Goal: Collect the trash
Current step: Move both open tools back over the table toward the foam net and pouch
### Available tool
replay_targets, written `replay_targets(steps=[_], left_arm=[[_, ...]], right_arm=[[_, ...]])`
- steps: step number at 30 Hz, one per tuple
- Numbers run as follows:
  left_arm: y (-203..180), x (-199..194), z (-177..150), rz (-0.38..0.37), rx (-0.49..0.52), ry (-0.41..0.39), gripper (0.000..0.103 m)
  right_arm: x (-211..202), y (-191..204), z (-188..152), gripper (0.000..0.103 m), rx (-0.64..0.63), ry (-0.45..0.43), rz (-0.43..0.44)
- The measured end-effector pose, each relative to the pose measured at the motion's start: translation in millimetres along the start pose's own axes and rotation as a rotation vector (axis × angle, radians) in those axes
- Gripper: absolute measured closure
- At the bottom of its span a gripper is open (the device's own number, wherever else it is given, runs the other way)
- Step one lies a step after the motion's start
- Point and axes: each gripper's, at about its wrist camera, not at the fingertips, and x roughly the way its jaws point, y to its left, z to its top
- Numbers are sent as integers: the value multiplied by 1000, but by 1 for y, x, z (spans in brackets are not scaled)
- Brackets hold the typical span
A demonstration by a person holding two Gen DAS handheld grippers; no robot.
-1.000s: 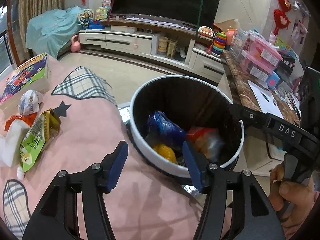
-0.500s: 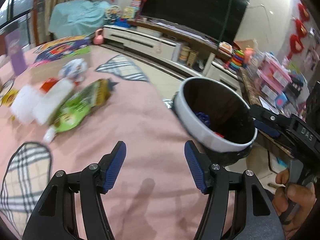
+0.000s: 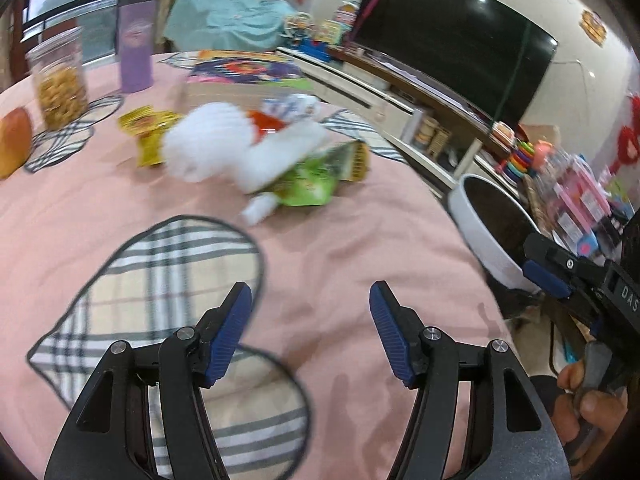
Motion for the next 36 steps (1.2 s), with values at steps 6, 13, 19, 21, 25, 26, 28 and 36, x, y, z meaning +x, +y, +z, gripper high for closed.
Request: replay_targets(steps=[6,13,19,21,25,26,28,36], left_arm=[[30,-9,-4,35,-49,-12,41],[57,-14,-5,62,-90,-17,41],[68,-15,0,72,-104,-24,40],[70,-14,2,73,-106,-26,40],[74,-11,8,78,-105,-29,40],[74,-11,9,78,-104,-29,40],[75,-8,12,80,-100,-29,40],[74,4,29,83,-85,-27,40]], right_arm=[[18,25,-13,25,-26,41,30],[33,44,-21,25,-44,72,53],[42,52,-22,25,-45,82,60],[45,54,-22,25,-45,84,62],[52,57,-20,25,-47,82,60],[54,57,-19,25,-44,82,60],[58,55,-18,25,-37,84,61],[77,50,-6,25,-23,74,53]])
